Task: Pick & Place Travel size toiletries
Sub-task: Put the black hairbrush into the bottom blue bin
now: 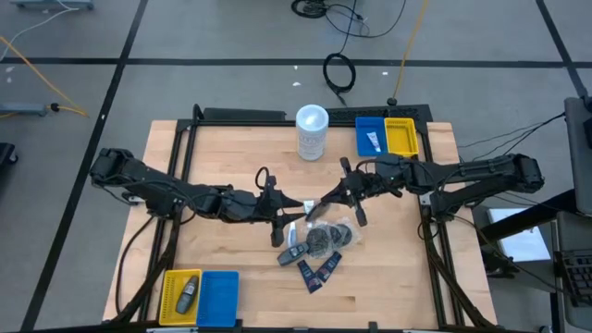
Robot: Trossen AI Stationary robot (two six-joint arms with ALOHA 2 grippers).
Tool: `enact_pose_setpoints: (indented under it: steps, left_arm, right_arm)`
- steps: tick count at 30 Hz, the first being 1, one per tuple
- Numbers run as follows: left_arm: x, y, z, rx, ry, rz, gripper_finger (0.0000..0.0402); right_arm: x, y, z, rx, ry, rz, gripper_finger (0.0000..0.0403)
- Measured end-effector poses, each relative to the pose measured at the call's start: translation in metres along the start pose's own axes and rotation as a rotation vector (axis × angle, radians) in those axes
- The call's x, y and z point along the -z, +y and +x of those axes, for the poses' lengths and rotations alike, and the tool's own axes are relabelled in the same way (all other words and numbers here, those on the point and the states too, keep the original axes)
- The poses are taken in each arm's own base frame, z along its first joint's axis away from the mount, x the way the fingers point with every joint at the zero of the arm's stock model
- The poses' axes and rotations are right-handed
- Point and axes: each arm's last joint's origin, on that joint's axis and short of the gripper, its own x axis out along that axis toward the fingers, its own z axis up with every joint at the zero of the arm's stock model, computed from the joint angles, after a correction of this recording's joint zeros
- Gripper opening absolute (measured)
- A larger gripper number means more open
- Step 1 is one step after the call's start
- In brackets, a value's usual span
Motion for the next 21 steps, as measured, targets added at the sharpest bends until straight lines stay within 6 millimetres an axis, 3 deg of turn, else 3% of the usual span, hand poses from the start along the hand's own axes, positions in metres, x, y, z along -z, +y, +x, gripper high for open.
enact_pose_setpoints:
  steps: [13,21]
  left_arm:
    - [-0.0002,0.0,0.0001,0.0,-0.002,-0.008,0.0127]
    - [-0.0001,0.0001,0.0001,0.0,-0.002,-0.01,0.0127]
  right_arm:
    - [0.0054,-0.0002,0.0016,-0.004,0.048,0.0,0.0]
    - [-0.0006,-0.0004,0.0017,-0.001,-0.013,-0.014,0.0]
